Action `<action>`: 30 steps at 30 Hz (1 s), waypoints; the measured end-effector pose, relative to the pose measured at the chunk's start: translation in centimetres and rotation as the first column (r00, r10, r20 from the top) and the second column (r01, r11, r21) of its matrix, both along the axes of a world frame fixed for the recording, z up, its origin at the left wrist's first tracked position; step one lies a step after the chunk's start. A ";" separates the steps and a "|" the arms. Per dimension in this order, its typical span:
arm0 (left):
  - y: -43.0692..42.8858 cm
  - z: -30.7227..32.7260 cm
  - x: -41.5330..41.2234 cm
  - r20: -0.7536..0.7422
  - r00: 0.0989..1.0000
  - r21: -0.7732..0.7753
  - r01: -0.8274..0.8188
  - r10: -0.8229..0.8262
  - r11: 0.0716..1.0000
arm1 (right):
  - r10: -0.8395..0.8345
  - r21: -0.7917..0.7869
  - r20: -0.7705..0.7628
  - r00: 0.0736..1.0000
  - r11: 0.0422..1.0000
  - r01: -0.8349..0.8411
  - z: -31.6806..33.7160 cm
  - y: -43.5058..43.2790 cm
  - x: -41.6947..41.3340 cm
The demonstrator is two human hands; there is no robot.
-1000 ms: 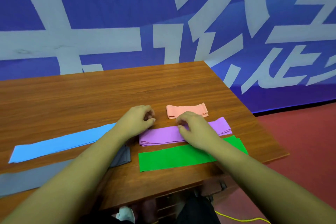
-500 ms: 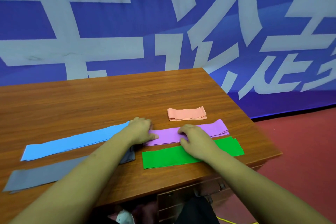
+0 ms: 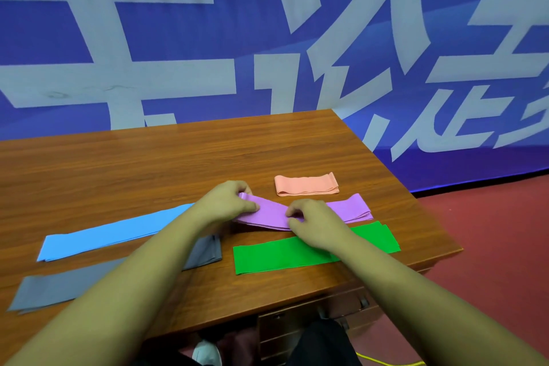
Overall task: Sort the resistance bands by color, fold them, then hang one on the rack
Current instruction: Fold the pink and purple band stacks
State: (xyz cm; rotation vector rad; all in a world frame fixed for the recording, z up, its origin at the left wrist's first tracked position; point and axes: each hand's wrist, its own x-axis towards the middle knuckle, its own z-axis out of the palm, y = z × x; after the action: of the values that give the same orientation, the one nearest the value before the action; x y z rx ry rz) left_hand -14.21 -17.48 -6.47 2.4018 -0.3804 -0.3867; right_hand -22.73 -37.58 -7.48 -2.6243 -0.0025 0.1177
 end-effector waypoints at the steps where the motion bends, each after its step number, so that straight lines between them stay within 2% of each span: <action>1: 0.3 0.1 0.1 0.006 1.000 -0.015 -0.019 0.019 1.000 | 0.004 0.030 -0.014 1.000 1.000 -0.003 0.1 0.2 0.1; 5: 1.3 0.9 -0.2 0.005 0.999 -0.092 -0.051 0.052 0.994 | -0.006 0.120 0.010 1.000 0.993 0.004 0.2 1.2 0.5; 7: 1.0 1.2 -0.8 -0.011 0.997 -0.152 -0.072 0.072 0.986 | -0.099 0.285 0.063 0.993 0.955 0.077 0.2 1.9 1.1; 8: 0.7 1.3 -1.1 -0.024 0.997 -0.195 -0.071 0.068 0.978 | -0.165 0.447 0.016 0.986 0.883 0.141 0.5 2.2 1.4; 10: -0.2 1.6 -1.7 -0.063 0.998 -0.271 -0.040 0.023 0.962 | -0.207 0.739 -0.211 0.955 0.605 0.294 1.3 2.8 1.8; 11: -0.7 1.9 -2.0 -0.087 0.996 -0.307 -0.016 -0.012 0.952 | -0.186 0.803 -0.299 0.936 0.481 0.352 1.6 2.9 1.9; 14: -1.8 2.2 -2.8 -0.168 0.978 -0.407 0.042 -0.120 0.913 | -0.167 0.853 -0.370 0.914 0.329 0.405 1.7 1.9 2.0; 16: -2.2 1.9 -2.8 -0.214 0.962 -0.453 0.054 -0.167 0.890 | -0.175 0.856 -0.366 0.914 0.322 0.404 1.7 1.0 1.7; 18: -2.4 1.3 -2.6 -0.204 0.959 -0.466 0.083 -0.198 0.881 | -0.203 0.826 -0.351 0.914 0.393 0.405 1.5 0.2 1.6; 20: -2.7 0.7 -2.3 -0.154 0.965 -0.459 0.121 -0.213 0.880 | -0.255 0.803 -0.347 0.902 0.416 0.427 1.3 -0.2 1.6; 22: -3.0 0.1 -2.2 -0.042 0.973 -0.423 0.188 -0.227 0.887 | -0.275 0.813 -0.357 0.893 0.380 0.442 1.3 -0.4 1.7; 26: -3.9 -1.4 -1.9 0.232 0.945 -0.186 0.277 -0.232 0.943 | -0.279 0.841 -0.373 0.885 0.301 0.449 1.8 -0.6 2.2; 28: -4.4 -2.0 -1.8 0.238 0.937 -0.178 0.301 -0.256 0.937 | -0.273 0.857 -0.383 0.882 0.250 0.450 2.1 -0.9 2.3; 30: -4.7 -2.4 -1.8 0.169 0.948 -0.251 0.307 -0.270 0.918 | -0.251 0.869 -0.389 0.886 0.219 0.444 2.5 -1.3 2.3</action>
State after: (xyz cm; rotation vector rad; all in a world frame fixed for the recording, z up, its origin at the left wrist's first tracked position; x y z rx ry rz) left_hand -15.99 -22.20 -8.83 2.1064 -0.8027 -0.2840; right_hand -20.40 -38.89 -4.95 -1.2971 0.4581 0.1211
